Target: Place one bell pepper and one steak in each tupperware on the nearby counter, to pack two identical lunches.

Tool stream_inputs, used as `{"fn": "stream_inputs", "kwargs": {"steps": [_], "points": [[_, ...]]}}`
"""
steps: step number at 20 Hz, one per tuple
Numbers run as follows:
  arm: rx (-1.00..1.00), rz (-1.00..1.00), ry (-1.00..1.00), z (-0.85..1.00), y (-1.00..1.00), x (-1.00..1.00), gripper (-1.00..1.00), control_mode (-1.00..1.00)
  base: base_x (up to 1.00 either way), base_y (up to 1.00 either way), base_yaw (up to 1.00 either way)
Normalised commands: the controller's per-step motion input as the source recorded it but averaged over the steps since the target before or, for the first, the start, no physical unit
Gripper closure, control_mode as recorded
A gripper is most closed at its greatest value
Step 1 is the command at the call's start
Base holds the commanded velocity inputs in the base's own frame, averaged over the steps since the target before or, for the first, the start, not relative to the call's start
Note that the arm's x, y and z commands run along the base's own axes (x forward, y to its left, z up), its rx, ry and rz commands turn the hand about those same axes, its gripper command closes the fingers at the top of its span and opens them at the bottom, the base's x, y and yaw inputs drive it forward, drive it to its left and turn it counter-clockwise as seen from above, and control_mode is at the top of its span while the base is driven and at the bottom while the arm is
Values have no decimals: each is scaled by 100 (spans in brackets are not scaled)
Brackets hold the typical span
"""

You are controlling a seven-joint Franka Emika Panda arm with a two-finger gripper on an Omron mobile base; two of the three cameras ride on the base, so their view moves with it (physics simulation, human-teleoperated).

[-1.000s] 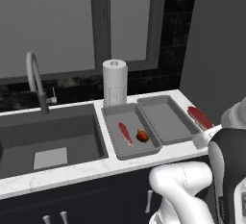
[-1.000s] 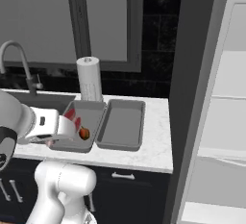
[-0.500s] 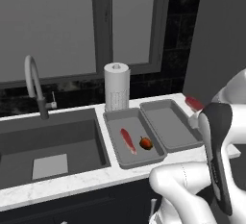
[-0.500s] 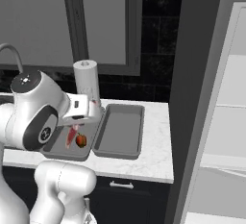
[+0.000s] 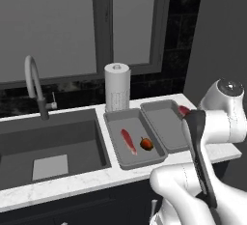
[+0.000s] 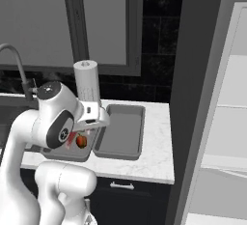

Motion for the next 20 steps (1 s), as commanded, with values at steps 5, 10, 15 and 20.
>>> {"fn": "stream_inputs", "kwargs": {"steps": [5, 10, 15, 20], "points": [[-4, 0, 3, -59, 0, 34, 100, -100, 0, 0, 0], [0, 0, 10, -39, 0, 45, 100, -100, 0, 0, 0], [1, 0, 5, -51, 0, 45, 100, -100, 0, 0, 0], [27, -1, 4, -48, -16, 53, 100, -100, 0, 0, 0]]}}
